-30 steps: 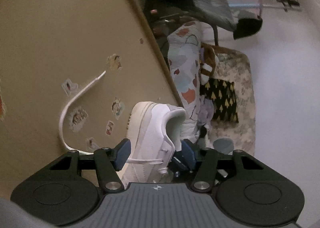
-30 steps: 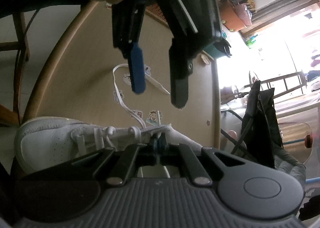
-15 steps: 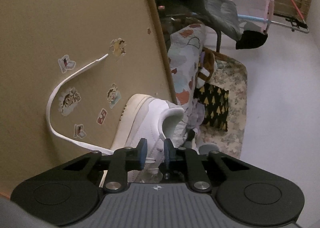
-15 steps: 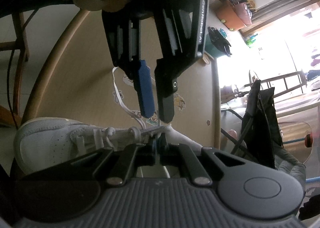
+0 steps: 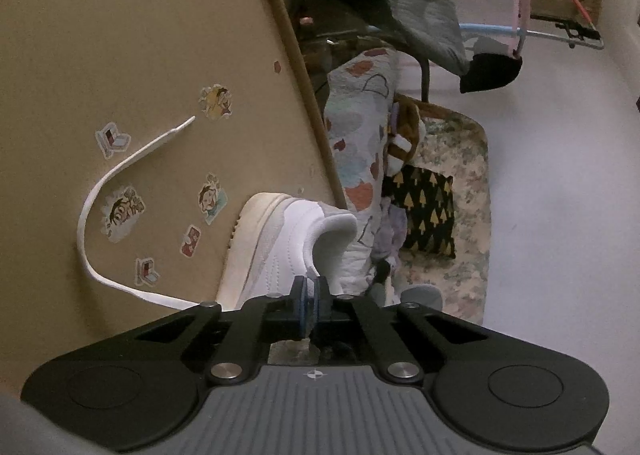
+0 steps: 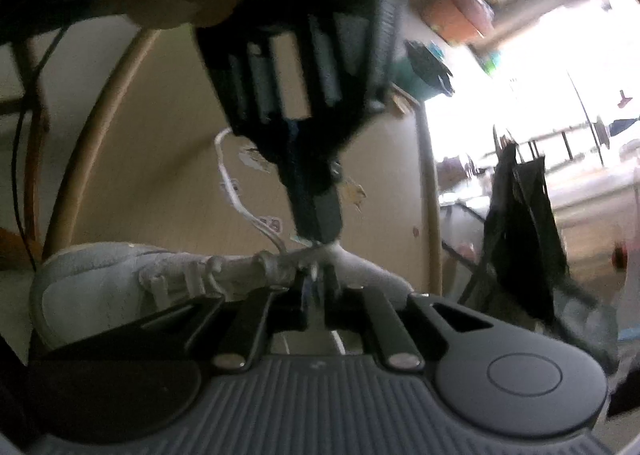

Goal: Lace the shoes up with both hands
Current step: 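Pull the lace out of the eyelet with the left gripper while the right gripper holds the sneaker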

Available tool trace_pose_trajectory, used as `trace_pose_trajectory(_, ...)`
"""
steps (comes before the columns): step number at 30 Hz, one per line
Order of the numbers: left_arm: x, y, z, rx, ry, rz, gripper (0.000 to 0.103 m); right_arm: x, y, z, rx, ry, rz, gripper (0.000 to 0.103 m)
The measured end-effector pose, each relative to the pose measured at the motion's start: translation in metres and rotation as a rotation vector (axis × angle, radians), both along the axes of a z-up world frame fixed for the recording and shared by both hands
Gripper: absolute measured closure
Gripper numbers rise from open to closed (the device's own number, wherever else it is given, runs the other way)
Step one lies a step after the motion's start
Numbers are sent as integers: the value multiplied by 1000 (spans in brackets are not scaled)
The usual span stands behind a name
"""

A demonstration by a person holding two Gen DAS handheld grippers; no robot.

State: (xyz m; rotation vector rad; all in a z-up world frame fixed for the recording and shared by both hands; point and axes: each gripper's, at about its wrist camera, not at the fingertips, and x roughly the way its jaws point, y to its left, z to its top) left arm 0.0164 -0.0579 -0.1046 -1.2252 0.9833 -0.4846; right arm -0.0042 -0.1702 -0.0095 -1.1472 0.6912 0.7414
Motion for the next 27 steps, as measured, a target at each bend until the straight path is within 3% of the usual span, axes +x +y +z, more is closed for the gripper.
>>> trace_pose_trajectory(11,1,23,4,59,-28,-14,100,0,-29,42,222,34,-359,87)
trace_pose_trajectory(17,1,27,1,45,-19,-10,100,-13,-48,62,559,193,-626,86)
trace_pose_trajectory(20,4,21,5,46,-13,-6,100,-17,-42,52,637,251,-710,84)
trace_pose_trajectory(27,5,18,6,48,-10,-4,100,-13,-33,17,674,248,-899,84)
